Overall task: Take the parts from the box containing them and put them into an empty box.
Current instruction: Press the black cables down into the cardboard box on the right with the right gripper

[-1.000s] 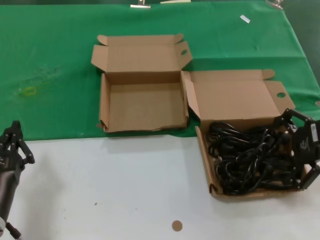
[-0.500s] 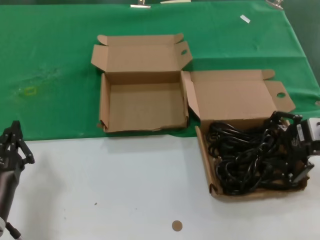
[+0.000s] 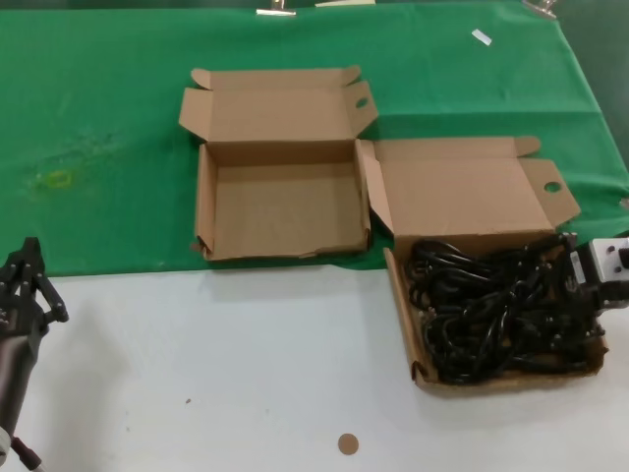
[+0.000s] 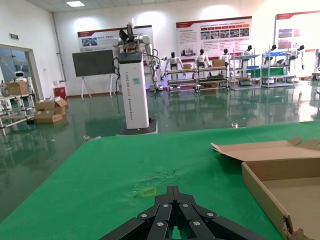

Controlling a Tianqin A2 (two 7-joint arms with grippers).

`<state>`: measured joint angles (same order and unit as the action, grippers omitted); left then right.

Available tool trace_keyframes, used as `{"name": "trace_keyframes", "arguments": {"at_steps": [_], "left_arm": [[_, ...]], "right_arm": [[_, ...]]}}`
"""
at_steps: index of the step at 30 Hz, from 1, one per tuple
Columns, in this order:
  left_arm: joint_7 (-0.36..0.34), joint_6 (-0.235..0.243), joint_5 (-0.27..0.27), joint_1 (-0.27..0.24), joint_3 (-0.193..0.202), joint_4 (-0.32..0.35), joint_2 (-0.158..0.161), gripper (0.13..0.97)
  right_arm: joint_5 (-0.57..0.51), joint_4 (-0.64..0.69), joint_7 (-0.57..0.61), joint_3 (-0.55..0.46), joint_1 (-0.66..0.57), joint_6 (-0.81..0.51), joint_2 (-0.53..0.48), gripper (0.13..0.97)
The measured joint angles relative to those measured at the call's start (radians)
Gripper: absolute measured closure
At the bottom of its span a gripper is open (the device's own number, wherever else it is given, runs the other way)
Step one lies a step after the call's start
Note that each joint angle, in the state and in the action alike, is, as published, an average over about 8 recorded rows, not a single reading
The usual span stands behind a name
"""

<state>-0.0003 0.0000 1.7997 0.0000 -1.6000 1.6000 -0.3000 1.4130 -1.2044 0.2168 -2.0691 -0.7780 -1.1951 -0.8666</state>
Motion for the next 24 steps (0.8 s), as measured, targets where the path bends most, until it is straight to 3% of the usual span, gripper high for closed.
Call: {"name": "trace_keyframes", "arguments": {"at_steps": [11,20,24], "left_arm": [[0.0,0.0,0.0,0.0,0.0,0.0,0.0,0.953],[0.0,0.0,0.0,0.0,0.0,0.0,0.0,0.953],[0.0,0.0,0.0,0.0,0.0,0.0,0.0,0.953]], "right_arm": [[-0.019,0.002,-0.014,0.0,-0.009,-0.011,0.01,0.706],[-0.018,-0.02,-0.035,0.007,0.008,-0.019,0.0,0.85],[-0.017,-0.032,-0.045,0.011,0.012,-0.023,-0.006,0.85]]}}
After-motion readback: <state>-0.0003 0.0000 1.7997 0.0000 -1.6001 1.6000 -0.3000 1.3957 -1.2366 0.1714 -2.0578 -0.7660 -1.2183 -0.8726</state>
